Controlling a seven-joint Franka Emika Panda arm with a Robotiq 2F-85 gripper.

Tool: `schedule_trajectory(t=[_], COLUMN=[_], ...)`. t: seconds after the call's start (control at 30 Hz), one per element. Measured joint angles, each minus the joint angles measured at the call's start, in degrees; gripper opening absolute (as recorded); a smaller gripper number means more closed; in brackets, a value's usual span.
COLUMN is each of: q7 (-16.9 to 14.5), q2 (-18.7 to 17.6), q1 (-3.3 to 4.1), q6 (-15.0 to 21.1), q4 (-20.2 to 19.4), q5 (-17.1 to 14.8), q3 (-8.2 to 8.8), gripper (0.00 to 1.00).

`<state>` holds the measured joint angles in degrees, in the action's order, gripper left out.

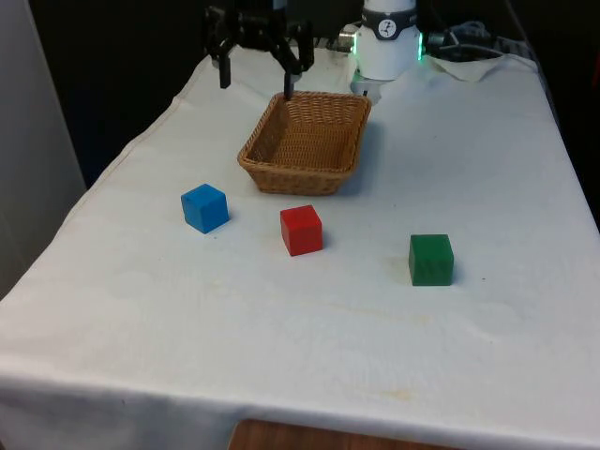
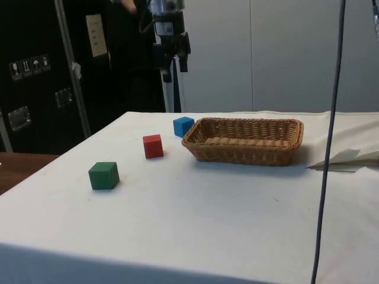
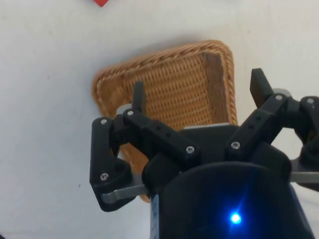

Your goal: Pick up the blue cube and place it into the basket.

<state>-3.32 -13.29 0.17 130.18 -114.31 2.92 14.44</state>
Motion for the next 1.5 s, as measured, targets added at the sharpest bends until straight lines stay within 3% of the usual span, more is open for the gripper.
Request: schedule_trajectory(t=[0.63, 0.87, 1.13, 1.5], q7=[0.00, -0.06, -0.11, -0.11], q2=[-5.10, -8.14, -11.92, -17.36], q1=[-0.40, -0.86, -1.20, -1.49], q6=[6.36, 9.91, 12.95, 14.27], q4=[-0.06, 0.11, 1.43, 5.04], q5=[-1.09, -2.06, -3.50, -6.30], q3=[3.44, 4.93, 5.73, 6.02], gripper=[1.00, 1.00, 1.00, 1.00])
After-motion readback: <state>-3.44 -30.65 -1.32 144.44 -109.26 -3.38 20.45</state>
